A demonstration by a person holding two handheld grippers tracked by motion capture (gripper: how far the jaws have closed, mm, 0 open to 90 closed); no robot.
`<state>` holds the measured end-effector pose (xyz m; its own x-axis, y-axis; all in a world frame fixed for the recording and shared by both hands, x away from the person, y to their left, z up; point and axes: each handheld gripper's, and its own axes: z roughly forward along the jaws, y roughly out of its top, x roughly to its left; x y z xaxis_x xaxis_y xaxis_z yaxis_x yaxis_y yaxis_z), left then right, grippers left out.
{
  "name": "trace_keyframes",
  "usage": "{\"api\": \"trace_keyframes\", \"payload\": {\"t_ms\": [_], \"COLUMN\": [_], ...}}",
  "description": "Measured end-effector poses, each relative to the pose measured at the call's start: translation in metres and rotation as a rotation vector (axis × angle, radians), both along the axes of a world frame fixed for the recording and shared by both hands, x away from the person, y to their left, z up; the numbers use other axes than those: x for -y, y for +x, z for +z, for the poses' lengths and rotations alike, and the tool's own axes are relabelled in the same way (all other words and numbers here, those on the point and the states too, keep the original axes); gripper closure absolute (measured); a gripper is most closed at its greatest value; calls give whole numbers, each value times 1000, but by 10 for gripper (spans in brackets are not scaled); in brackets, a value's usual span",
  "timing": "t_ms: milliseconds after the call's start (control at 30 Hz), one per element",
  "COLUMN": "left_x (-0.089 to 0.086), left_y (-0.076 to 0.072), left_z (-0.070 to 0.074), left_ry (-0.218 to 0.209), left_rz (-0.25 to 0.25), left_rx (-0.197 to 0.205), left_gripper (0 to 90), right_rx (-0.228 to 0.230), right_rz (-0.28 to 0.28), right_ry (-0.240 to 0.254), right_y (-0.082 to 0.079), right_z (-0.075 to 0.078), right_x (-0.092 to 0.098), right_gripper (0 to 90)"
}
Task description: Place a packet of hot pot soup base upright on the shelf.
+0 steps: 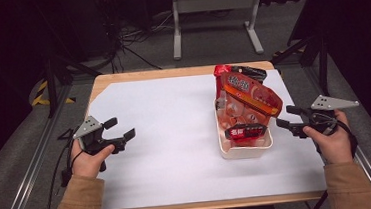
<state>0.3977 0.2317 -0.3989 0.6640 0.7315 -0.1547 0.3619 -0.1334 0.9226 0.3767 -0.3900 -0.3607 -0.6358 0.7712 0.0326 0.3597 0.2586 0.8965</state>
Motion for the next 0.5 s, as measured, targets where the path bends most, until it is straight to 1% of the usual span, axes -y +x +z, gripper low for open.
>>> {"api": "trace_keyframes", "payload": {"t_ms": [67,167,200,300,500], "left_x": [1,3,4,5,5], "left_y": [1,2,2,2,0], "left_z": [-4,-8,-8,-7,-3], "left_ry": [17,29,43,35,42], "left_rz": [7,-4,-8,-16,-16], "left_rx": [-9,-31,-30,-29,-22], "left_gripper": [137,136,136,135,121], "right_rx": [1,-2,-9,-14,-8], "right_rz": [2,2,2,0,0], "right_ry": [-7,-9,-3,-10,-10], "right_y": [1,1,2,3,4], "right_z": [-1,-3,-3,-6,-4], "right_x": [0,0,-1,-1,-1], "right_gripper": [307,303,302,302,300]}}
